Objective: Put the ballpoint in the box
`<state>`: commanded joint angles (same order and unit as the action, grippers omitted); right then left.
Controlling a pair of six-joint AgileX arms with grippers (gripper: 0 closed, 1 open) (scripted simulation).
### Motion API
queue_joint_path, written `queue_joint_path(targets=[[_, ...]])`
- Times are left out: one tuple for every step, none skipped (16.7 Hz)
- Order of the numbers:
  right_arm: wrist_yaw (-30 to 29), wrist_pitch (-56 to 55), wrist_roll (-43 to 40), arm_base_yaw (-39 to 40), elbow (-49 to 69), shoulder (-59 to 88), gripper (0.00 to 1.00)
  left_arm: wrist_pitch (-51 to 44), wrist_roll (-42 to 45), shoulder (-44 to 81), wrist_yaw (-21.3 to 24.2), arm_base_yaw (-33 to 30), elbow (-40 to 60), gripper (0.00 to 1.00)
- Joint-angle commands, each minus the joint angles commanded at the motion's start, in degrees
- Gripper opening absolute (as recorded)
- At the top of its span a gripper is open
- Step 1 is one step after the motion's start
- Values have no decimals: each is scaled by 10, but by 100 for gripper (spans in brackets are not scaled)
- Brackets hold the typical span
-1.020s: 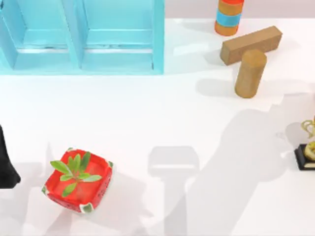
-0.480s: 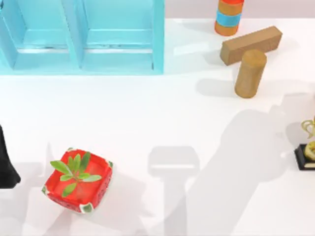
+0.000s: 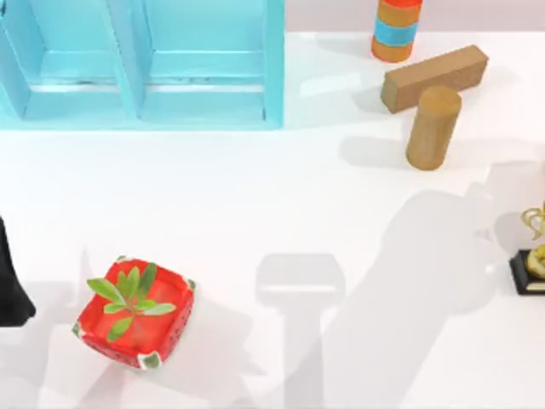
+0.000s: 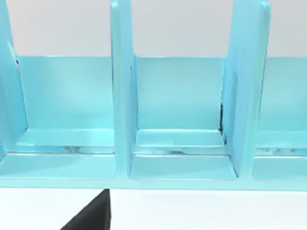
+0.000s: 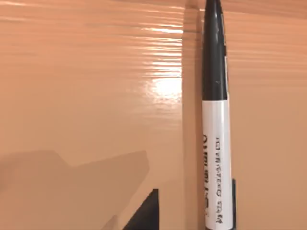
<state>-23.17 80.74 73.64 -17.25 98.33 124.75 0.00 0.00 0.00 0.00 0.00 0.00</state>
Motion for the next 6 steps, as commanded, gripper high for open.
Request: queue_joint_path(targets=[[0, 0, 0, 0, 0, 0, 100, 0, 0, 0, 0, 0, 0, 100], [0, 0, 0, 0, 0, 0, 100, 0, 0, 0, 0, 0, 0, 100], [0, 0, 0, 0, 0, 0, 100, 0, 0, 0, 0, 0, 0, 100], [0, 0, 0, 0, 0, 0, 100, 0, 0, 0, 0, 0, 0, 100], [0, 0, 0, 0, 0, 0, 100, 0, 0, 0, 0, 0, 0, 100], [0, 0, 0, 0, 0, 0, 100, 0, 0, 0, 0, 0, 0, 100]])
